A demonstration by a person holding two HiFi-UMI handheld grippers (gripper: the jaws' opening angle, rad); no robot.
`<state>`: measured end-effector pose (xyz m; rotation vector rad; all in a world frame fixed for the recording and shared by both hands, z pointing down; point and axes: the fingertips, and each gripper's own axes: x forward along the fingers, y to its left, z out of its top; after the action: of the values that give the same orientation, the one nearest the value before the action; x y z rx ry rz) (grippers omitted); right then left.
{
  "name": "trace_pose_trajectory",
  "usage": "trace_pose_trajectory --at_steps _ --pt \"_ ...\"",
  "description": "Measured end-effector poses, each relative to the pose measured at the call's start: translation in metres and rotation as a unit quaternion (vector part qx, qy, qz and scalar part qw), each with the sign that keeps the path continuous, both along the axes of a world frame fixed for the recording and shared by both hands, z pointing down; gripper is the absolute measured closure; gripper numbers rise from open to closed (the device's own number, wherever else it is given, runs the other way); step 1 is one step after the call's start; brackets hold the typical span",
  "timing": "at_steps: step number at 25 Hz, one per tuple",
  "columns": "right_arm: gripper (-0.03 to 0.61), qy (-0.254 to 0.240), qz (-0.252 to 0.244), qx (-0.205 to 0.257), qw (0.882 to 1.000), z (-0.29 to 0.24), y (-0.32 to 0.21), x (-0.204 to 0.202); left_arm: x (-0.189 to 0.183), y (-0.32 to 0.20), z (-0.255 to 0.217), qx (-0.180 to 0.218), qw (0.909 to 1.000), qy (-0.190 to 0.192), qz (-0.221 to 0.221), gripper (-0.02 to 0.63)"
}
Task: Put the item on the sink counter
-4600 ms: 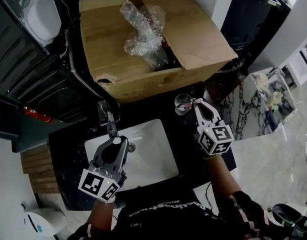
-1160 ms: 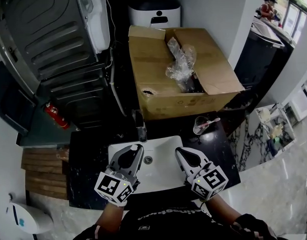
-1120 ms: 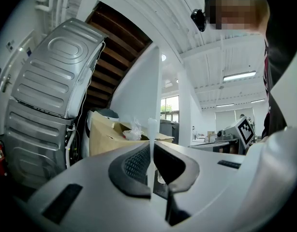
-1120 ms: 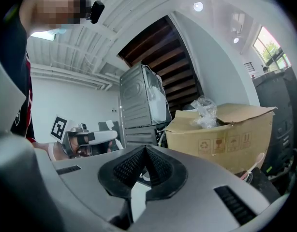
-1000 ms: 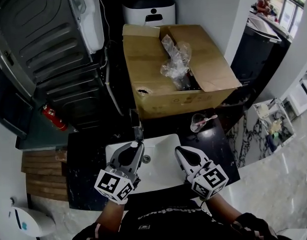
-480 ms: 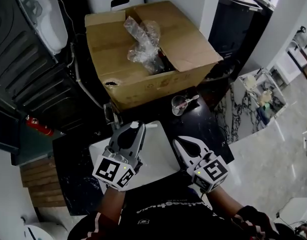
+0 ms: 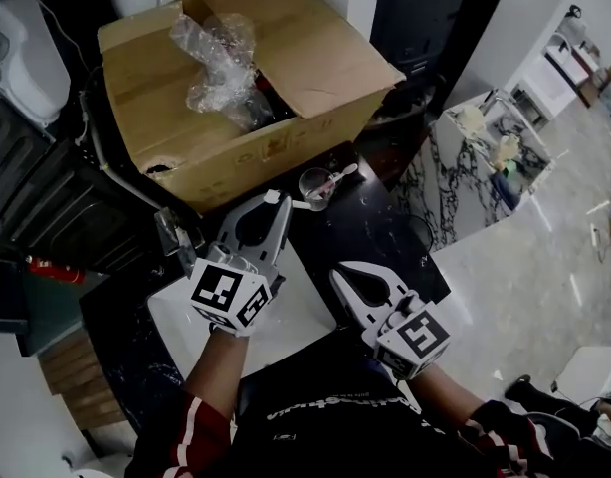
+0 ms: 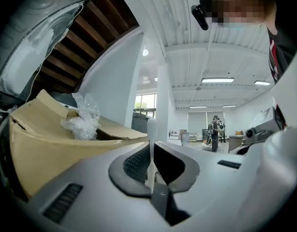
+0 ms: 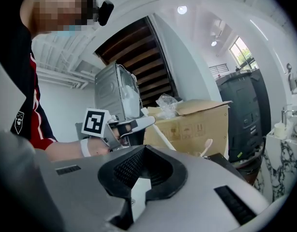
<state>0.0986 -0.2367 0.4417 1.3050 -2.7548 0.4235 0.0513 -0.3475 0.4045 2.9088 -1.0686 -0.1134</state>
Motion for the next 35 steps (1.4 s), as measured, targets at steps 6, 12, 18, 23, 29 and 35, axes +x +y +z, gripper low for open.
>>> trace_pose_trajectory --at_steps 6,12,18,23,29,35 --pt "0.541 0.0 0.002 -0.007 1.0 0.007 -0.003 0.01 0.023 -0.043 0.028 -0.045 0.9986 0.029 0.002 0.583" --pt "0.541 0.003 0.003 -0.025 1.0 0.022 -0.001 0.018 0.04 -0.068 0.072 -0.077 0.9969 0.002 0.013 0.583" --pt "0.541 0.006 0.004 -0.03 1.0 0.029 -0.005 0.025 0.048 -0.085 0.106 -0.127 0.9913 0.027 0.02 0.583" --pt "0.541 0.007 0.006 -0.038 0.999 0.035 -0.005 0.032 0.052 -0.092 0.134 -0.157 0.9874 0.017 0.016 0.583" --pt "0.541 0.006 0.005 -0.044 0.999 0.04 -0.007 0.036 0.054 -0.098 0.151 -0.171 0.985 0.02 0.008 0.583" --pt "0.541 0.001 0.006 -0.049 0.999 0.042 -0.008 0.038 0.055 -0.099 0.155 -0.16 0.987 -0.012 0.0 0.576"
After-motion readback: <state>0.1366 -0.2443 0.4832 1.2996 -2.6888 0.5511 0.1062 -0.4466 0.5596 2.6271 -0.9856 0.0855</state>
